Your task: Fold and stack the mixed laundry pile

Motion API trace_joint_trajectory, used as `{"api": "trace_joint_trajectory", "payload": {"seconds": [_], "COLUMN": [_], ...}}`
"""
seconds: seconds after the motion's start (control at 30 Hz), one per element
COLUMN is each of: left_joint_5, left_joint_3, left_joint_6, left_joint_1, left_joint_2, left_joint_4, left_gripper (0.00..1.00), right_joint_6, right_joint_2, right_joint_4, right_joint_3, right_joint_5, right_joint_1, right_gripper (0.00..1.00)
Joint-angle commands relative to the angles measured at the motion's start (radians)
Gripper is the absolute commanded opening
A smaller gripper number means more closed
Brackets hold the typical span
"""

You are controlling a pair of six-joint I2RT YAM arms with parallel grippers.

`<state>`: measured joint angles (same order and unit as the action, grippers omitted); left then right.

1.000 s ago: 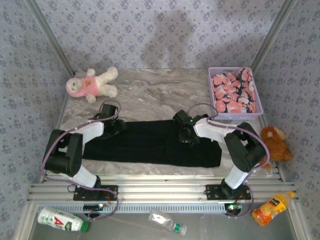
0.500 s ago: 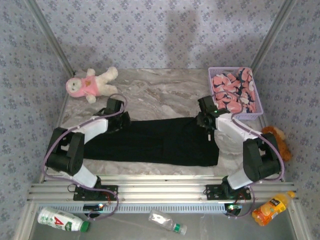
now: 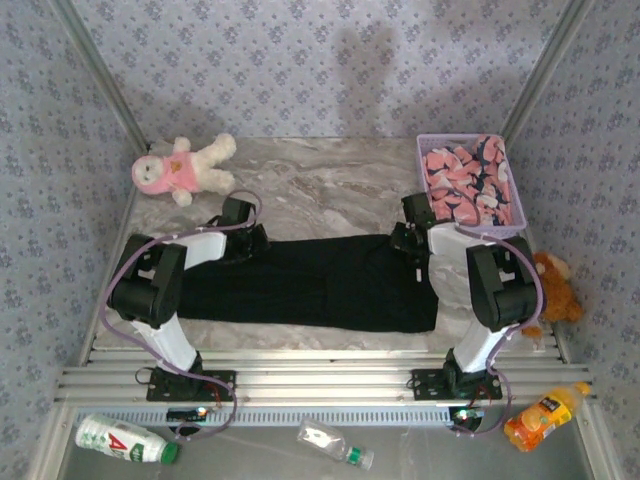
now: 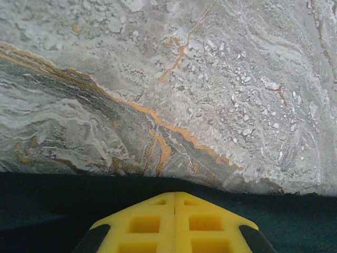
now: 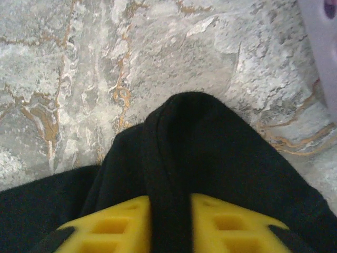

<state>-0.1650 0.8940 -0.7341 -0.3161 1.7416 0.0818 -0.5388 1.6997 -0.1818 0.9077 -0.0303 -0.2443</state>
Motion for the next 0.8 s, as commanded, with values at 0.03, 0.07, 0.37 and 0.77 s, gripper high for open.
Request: {"api": "trace_joint_trajectory", "payload": {"seconds": [0.03, 0.07, 0.37, 0.77], "left_joint_5": [0.06, 0.062, 0.075, 0.058], "left_joint_3": [-0.034, -0.037, -0.042, 0.008], "left_joint_6": [-0.003, -0.005, -0.009, 0.061], "left_joint_1": [0.017, 0.019, 0.02, 0.02], "left_joint_2": [0.012, 0.011, -0.004, -0.13], "left_joint_4": [0.067, 0.065, 0.072, 0.184], "left_gripper": [0.0, 0.0, 0.0, 0.43], "right_joint_6": [-0.026, -0.027, -0.046, -0.009], "right_joint_2": [-0.053, -0.078, -0.218, -0.25], "right_joint_4": [-0.015, -0.028, -0.156, -0.218], "right_joint_3": [-0.044, -0.054, -0.117, -0.04], "right_joint_5": [0.007, -0.01, -0.101, -0.141], "right_joint_1": [0.021, 0.025, 0.066, -0.073], "right_gripper": [0.05, 0.0, 0.0, 0.47]}}
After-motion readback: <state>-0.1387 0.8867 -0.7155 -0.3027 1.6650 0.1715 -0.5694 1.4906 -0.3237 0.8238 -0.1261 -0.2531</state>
